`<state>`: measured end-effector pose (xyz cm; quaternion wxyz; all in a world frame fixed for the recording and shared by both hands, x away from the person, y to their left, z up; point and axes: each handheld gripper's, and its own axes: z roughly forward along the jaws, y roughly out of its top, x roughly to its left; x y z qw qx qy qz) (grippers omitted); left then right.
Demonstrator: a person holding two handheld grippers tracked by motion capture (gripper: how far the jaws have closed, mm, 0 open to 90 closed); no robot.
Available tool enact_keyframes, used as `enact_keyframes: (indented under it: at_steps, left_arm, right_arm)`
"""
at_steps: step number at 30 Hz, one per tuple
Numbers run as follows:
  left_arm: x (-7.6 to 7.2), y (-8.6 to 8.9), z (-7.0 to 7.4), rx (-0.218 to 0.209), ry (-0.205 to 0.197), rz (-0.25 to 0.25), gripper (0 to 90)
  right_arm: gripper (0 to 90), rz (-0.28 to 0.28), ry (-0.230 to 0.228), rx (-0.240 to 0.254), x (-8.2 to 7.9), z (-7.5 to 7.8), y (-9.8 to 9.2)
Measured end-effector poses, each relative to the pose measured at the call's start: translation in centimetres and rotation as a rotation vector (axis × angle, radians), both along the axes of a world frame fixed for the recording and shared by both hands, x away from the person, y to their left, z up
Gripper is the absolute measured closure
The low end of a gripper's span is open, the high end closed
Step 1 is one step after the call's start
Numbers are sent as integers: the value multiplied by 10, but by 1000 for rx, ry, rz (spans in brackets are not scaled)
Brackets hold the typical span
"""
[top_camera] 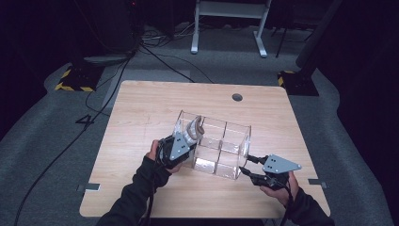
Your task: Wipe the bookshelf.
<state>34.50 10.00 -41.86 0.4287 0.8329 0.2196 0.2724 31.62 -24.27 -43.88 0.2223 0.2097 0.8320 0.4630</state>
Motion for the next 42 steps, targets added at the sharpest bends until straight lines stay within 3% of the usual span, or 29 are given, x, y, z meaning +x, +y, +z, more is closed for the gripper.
enact_keyframes:
  at_steps: [5, 7, 9, 12, 13, 16, 19, 21, 26, 33, 37, 42]
  left_arm:
    - [-10, 8, -16, -12, 55, -3, 774]
    - [-13, 7, -25, 36, 70, -7, 774]
    - [-15, 6, -32, 50, 88, -10, 773]
    - [-14, 5, -43, 105, 110, -13, 773]
    - [-14, 4, -50, 161, 122, -11, 772]
    - [-13, 6, -57, 182, 137, -1, 772]
    - [-10, 9, -59, 158, 148, 1, 772]
    - [-10, 7, -58, 166, 135, -5, 771]
    - [-8, 2, -46, 108, 103, -10, 772]
    - [-9, 5, -14, 2, 18, 2, 772]
    - [-9, 14, 9, -112, -25, 26, 773]
    - [-14, 18, 11, -103, -24, 30, 772]
  right_arm:
    - [526, 7, 2, -6, -1, 1, 0]
    - [526, 7, 3, -7, -2, 1, 0]
    - [526, 11, 2, -10, -3, 1, 0]
    - [526, 17, 2, -10, -4, 1, 0]
    - [526, 23, 0, -8, -5, 1, 0]
    - [524, 26, -2, -6, -7, 0, 0]
    - [522, 26, -3, -8, -8, 0, 0]
    - [521, 31, -3, -7, -8, 1, 1]
    - [520, 34, -1, -3, -8, 0, 0]
    - [520, 36, 0, -3, -7, 0, 0]
    - [519, 36, 2, -3, -7, 0, 0]
    - [518, 38, 3, -5, -7, 1, 0]
